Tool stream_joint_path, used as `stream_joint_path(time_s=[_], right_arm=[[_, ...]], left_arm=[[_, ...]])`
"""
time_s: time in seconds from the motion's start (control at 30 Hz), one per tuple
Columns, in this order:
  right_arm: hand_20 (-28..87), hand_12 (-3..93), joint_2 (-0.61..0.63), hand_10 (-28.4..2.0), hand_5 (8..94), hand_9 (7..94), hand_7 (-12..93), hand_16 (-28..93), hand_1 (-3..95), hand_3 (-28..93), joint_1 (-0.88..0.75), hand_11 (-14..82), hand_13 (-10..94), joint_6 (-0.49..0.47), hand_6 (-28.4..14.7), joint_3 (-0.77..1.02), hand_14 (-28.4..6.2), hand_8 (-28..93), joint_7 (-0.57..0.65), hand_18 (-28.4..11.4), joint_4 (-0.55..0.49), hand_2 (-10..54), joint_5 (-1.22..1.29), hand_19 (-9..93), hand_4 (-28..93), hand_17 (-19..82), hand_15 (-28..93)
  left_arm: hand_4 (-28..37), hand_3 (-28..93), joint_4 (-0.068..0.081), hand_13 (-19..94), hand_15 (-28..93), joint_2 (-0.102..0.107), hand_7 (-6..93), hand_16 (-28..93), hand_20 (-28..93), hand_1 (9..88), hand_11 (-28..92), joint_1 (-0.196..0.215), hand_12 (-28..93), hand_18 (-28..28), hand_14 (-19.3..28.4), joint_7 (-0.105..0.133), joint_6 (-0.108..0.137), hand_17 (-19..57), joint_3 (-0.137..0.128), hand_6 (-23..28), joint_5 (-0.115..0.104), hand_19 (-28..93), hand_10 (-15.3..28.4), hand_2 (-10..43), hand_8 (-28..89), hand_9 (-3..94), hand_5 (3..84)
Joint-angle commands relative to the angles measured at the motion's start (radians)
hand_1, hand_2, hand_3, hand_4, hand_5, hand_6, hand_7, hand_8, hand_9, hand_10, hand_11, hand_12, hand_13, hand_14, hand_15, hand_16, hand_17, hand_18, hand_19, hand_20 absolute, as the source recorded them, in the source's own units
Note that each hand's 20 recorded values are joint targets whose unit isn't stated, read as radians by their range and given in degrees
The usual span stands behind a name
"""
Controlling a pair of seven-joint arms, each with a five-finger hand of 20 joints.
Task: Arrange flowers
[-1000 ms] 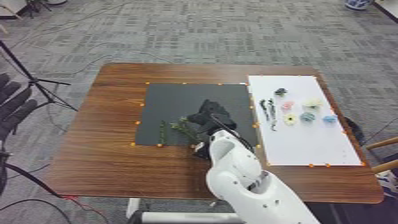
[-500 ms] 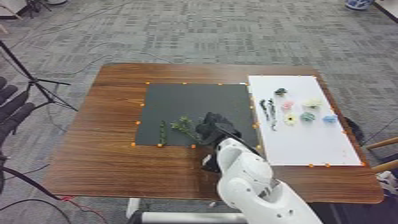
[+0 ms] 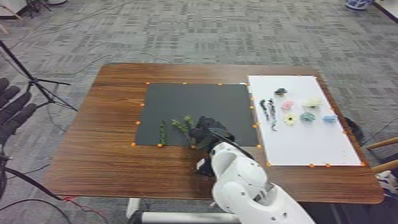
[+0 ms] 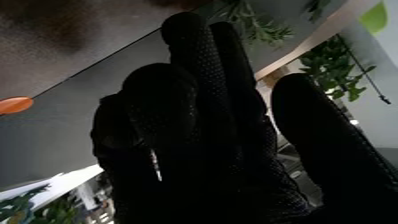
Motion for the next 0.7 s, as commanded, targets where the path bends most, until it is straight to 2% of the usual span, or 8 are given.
stream_joint_path(time_s=[0.03, 0.07, 0.13, 0.17, 0.33, 0.53, 0.6, 0.7], right_arm=[[34, 15.5, 0.010, -21.9, 70.9, 78.8, 53, 30, 28.3, 78, 0.001, 14.2, 81, 0.028, -9.4, -0.002, -10.7, -9, 0.019, -28.4, -0.015, 15.5, -0.021, 93, -16, 43, 61], [34, 15.7, 0.012, -22.0, 69.3, 78.5, 52, 29, 28.6, 78, -0.001, 14.4, 81, 0.011, -9.5, 0.003, -10.8, -1, 0.017, -28.4, -0.029, 14.9, -0.026, 93, -16, 43, 61], [32, 15.4, 0.023, -22.7, 68.1, 77.7, 52, 28, 28.6, 77, 0.000, 14.2, 81, 0.023, -9.7, -0.001, -10.7, 5, 0.008, -28.4, -0.049, 14.1, -0.041, 93, -16, 43, 60], [32, 15.3, 0.025, -22.9, 67.6, 77.3, 52, 28, 28.5, 78, 0.002, 14.0, 81, 0.021, -9.9, 0.001, -10.7, 6, 0.007, -28.4, -0.058, 13.8, -0.044, 93, -16, 43, 60], [31, 14.9, 0.032, -23.3, 66.2, 76.7, 52, 27, 28.6, 77, 0.008, 13.5, 82, 0.054, -10.3, 0.012, -10.7, 9, -0.013, -28.4, -0.099, 13.0, -0.026, 93, -16, 43, 58], [30, 15.4, 0.101, -23.3, 66.7, 75.3, 47, 28, 29.1, 76, -0.002, 13.6, 81, 0.087, -10.3, 0.108, -11.2, 2, -0.002, -28.4, -0.136, 10.2, -0.064, 93, -16, 42, 59], [31, 15.8, 0.156, -22.9, 67.7, 74.1, 39, 28, 30.0, 76, -0.024, 14.2, 79, 0.091, -9.7, 0.180, -11.8, -5, 0.001, -28.4, -0.157, 8.3, -0.033, 93, -17, 40, 61], [31, 15.8, 0.247, -22.9, 66.7, 72.0, 36, 28, 31.0, 75, -0.048, 14.2, 77, 0.131, -9.8, 0.252, -12.1, -9, 0.043, -28.4, -0.178, 6.5, -0.065, 92, -17, 39, 62]], left_arm=[[-28.3, 68, -0.004, 23, 22, -0.009, 6.2, -1, 11, 24.9, 10, 0.011, 14, 12.3, 14.6, -0.001, 0.004, -2.5, -0.009, 9.1, -0.004, 21, 14.2, 13.4, -6, 32.0, 38.3], [-28.3, 68, -0.005, 23, 22, -0.010, 6.2, -1, 11, 24.8, 10, 0.012, 14, 12.3, 14.6, 0.000, 0.007, -2.5, -0.010, 9.1, -0.006, 21, 14.2, 13.4, -6, 32.0, 38.3], [-28.3, 68, -0.010, 23, 22, -0.011, 6.1, -1, 11, 24.8, 10, 0.015, 14, 12.3, 14.6, 0.001, 0.010, -2.5, -0.011, 9.1, -0.008, 21, 14.2, 13.4, -6, 32.1, 38.2], [-28.3, 68, -0.009, 23, 22, -0.011, 6.0, -1, 11, 24.8, 10, 0.014, 14, 12.3, 14.6, 0.000, 0.003, -2.5, -0.010, 9.1, -0.006, 21, 14.2, 13.4, -6, 32.1, 38.2], [-28.3, 68, -0.006, 23, 22, -0.005, 6.0, -1, 11, 24.8, 10, 0.005, 14, 12.3, 14.7, 0.000, 0.009, -2.5, -0.003, 9.1, -0.005, 21, 14.1, 13.4, -6, 32.1, 38.2], [-28.3, 68, -0.004, 23, 22, -0.004, 6.0, -1, 11, 25.0, 10, -0.005, 14, 12.3, 14.7, 0.004, 0.003, -2.5, -0.002, 9.1, -0.006, 21, 14.2, 13.4, -6, 32.0, 38.2], [-28.3, 68, -0.009, 23, 22, -0.006, 6.0, -1, 11, 25.0, 10, 0.001, 14, 12.4, 14.6, 0.007, 0.000, -2.5, -0.010, 9.1, -0.003, 21, 14.2, 13.5, -6, 32.0, 38.2], [-28.3, 68, -0.016, 23, 22, -0.017, 6.0, -1, 11, 24.9, 10, 0.007, 14, 12.4, 14.6, 0.011, -0.003, -2.5, -0.028, 9.1, 0.006, 21, 14.2, 13.5, -6, 32.0, 38.2]])
